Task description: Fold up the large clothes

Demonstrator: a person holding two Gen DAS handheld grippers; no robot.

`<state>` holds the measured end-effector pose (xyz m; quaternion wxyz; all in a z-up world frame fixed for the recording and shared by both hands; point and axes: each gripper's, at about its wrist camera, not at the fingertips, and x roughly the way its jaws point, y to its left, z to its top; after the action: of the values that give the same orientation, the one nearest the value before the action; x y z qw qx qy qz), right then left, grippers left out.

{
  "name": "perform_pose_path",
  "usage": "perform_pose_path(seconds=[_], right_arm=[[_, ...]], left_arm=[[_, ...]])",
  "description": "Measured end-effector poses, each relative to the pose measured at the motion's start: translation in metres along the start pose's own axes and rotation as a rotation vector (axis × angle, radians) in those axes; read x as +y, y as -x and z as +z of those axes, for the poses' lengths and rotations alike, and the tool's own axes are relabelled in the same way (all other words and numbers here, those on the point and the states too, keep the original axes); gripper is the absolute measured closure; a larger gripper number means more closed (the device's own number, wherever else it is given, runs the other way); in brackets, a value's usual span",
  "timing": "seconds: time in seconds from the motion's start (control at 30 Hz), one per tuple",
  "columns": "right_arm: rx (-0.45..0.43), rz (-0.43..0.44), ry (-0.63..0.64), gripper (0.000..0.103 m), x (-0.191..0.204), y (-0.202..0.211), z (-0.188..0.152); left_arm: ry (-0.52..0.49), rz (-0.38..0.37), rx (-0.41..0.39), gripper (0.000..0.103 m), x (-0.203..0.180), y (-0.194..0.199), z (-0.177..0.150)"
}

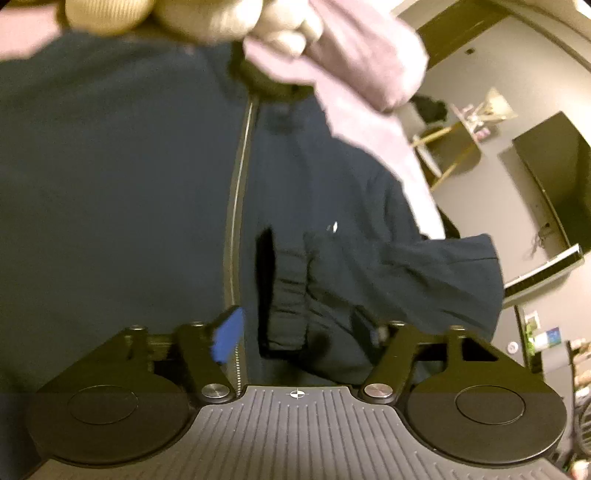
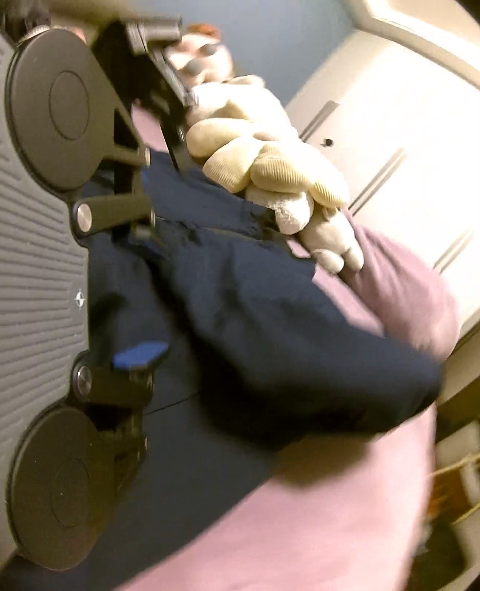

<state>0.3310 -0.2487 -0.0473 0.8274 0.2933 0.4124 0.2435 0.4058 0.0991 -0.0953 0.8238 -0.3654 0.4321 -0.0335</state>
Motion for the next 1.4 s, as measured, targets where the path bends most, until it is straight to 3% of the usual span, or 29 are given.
perform_pose_path(seconds=[0.17, 0.27, 0.3, 0.33, 0.37, 0.47, 0.53, 0.67, 0.83, 1.0, 1.27, 1.4], right_arm=[[-0.004, 0.02, -0.037, 0.063, -0.017, -0.005, -0.01], [-0.013, 0.029, -0.063, 0.063, -0.022, -0.006, -0.014], [-0.012, 0.028, -0.068, 0.063, -0.022, -0.005, -0.015], [-0.012, 0.025, -0.071, 0.063, -0.023, -0.004, -0.016], [-0.012, 0.023, -0.071, 0.063, -0.023, -0.004, -0.017], [-0.005, 0.013, -0.056, 0.063, -0.02, 0.0, -0.016], [-0.009, 0.009, -0.052, 0.061, -0.019, 0.001, -0.013], [-0.04, 0.017, -0.04, 0.056, -0.016, 0.006, -0.003], [-0.069, 0.028, -0.067, 0.056, -0.018, 0.006, 0.004], [-0.046, 0.038, -0.095, 0.056, -0.017, -0.006, 0.002], [-0.085, 0.07, -0.202, 0.056, -0.015, -0.036, 0.037], [-0.155, 0.053, -0.349, 0.045, -0.027, -0.065, 0.067]], left_arm=[[0.057, -0.003, 0.072, 0.063, 0.01, -0.032, 0.005], [0.051, -0.004, 0.062, 0.071, 0.01, -0.039, 0.008], [0.046, 0.0, 0.055, 0.077, 0.009, -0.038, 0.009], [0.044, 0.005, 0.045, 0.094, 0.007, -0.036, 0.01], [0.048, 0.005, 0.036, 0.096, 0.008, -0.029, 0.011], [0.045, -0.018, -0.041, 0.096, 0.012, 0.003, 0.024], [0.018, 0.023, -0.109, 0.096, 0.018, 0.026, 0.034], [-0.038, 0.179, -0.222, 0.096, 0.04, 0.067, 0.046], [0.032, 0.171, -0.271, 0.096, 0.066, 0.093, 0.048], [-0.081, 0.298, -0.309, 0.096, 0.055, 0.092, 0.05], [-0.097, 0.25, -0.321, 0.096, 0.05, 0.105, 0.063], [-0.099, 0.233, -0.322, 0.096, 0.046, 0.112, 0.071]])
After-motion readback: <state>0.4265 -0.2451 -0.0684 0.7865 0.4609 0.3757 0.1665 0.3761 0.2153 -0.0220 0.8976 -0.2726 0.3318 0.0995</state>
